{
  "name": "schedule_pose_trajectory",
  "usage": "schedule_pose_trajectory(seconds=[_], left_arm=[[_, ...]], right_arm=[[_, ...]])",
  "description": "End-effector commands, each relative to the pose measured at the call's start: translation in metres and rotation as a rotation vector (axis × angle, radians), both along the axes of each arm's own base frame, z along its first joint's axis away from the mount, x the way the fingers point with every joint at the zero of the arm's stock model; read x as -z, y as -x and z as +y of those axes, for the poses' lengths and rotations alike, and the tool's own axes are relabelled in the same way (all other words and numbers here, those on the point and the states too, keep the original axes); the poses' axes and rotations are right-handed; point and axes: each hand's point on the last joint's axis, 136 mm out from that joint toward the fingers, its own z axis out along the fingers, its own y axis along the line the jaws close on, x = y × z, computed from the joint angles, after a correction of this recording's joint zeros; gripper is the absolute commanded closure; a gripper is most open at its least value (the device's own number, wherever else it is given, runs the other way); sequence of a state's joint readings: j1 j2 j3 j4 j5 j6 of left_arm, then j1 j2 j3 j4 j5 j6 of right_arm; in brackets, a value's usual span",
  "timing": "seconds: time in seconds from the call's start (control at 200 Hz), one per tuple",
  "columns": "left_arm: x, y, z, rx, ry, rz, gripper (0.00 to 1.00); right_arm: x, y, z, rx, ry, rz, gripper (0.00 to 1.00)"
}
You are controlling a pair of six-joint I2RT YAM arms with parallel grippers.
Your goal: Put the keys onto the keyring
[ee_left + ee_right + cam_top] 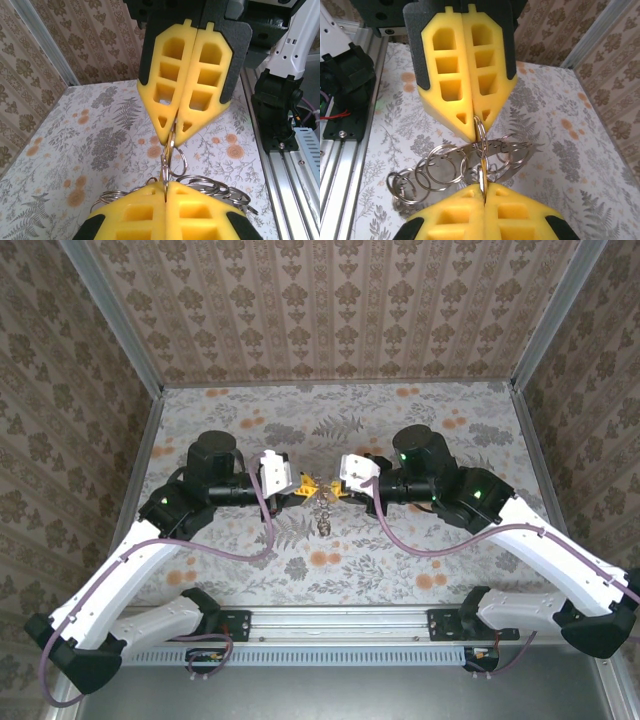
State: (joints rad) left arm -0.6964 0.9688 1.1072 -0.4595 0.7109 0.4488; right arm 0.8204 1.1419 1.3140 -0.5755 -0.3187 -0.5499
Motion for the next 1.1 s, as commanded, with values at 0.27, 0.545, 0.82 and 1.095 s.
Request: schedule_pose_trajectory(seconds=[0.27,0.545,0.82,1.095], left_arm=[[-0.01,0.005,0.001,0.029,0.038,-0.009,1.0],[-0.015,0.004,0.0,0.037,0.067,-0.004,1.0],[-0.014,0.003,0.001,0.026,0.073,-0.001,1.0],[-0.016,0.015,-0.002,0.099,0.092,0.027,1.0]], right_arm=[[0.019,-0.021,-0.012,0.114,0.266,-0.139,1.0],[0.025,-0.013,-0.006,0.069,0.253,-0.115,0.99],[0.006,-0.01,-0.012,0.106,0.158,-0.149,0.64],[-0.028,0.004,-0.003,0.05,-0.028,-0.122,0.67]])
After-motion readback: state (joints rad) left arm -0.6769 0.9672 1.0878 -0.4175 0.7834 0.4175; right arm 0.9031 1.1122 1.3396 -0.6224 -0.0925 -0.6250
